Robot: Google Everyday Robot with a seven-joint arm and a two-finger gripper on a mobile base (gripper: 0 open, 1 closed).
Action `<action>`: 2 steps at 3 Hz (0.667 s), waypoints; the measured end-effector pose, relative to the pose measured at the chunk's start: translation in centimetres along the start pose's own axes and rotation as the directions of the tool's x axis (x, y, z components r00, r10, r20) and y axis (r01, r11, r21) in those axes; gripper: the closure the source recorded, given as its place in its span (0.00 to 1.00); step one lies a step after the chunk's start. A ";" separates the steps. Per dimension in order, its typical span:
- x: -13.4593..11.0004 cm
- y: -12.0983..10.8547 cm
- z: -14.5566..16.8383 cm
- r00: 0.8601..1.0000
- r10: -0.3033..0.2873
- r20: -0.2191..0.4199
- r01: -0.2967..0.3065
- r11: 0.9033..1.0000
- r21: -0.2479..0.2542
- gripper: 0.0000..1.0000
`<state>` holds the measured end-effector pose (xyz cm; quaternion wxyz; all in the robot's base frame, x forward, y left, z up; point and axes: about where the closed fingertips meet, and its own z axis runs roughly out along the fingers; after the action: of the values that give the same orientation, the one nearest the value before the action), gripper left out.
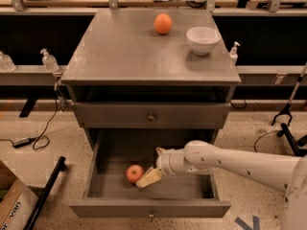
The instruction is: Pick apple from middle drawer and place on counter
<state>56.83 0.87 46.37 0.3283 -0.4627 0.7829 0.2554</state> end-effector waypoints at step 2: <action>3.5 0.5 7.6 0.997 0.078 0.024 -0.076 0.994 -0.083 0.00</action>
Offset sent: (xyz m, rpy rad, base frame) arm 0.0078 0.0431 -0.1050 0.1076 0.1223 -0.0031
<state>57.26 4.51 38.80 0.3097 -0.4417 0.7845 0.3059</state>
